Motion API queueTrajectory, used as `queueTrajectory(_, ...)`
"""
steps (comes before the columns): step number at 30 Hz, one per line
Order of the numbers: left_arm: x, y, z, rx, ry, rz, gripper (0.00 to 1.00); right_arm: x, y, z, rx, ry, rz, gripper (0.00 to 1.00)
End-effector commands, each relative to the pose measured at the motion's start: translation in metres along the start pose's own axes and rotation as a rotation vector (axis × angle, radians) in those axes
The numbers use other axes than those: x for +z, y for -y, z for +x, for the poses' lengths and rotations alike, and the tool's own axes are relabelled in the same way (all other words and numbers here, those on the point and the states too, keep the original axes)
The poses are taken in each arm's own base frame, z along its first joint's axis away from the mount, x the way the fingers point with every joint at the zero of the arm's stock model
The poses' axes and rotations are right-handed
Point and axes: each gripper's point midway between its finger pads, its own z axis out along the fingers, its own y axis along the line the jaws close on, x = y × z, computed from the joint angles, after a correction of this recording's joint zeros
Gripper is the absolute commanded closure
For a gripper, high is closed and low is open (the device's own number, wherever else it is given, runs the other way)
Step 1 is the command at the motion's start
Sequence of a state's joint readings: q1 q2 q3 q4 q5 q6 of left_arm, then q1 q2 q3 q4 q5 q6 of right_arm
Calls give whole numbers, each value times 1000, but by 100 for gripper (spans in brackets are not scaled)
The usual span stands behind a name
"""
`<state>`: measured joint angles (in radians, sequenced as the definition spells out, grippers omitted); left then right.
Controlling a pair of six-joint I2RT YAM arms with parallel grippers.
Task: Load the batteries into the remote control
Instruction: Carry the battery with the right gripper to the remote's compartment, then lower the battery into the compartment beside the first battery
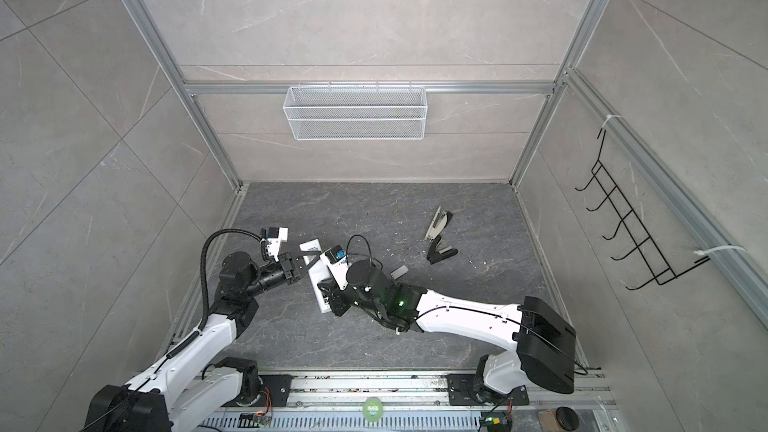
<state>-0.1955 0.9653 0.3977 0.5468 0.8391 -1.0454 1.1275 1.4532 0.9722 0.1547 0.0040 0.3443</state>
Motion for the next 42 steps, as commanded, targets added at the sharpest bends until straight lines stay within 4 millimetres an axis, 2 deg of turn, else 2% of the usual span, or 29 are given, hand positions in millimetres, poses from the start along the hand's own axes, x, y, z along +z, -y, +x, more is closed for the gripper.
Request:
queueTrajectory(1, -4, 28, -10, 74, 29, 75, 100, 7, 4, 22, -10, -70, 15, 98)
queueTrajectory(14, -5, 28, -8, 75, 31, 76, 100, 5, 6, 27, -17, -81, 24, 93)
queueTrajectory(32, -7, 31, -8, 85, 34, 77, 100, -2, 2, 14, -29, -46, 19, 70)
queueTrajectory(42, -8, 31, -5, 88, 23, 76, 100, -20, 0, -5, -126, -59, 58, 53)
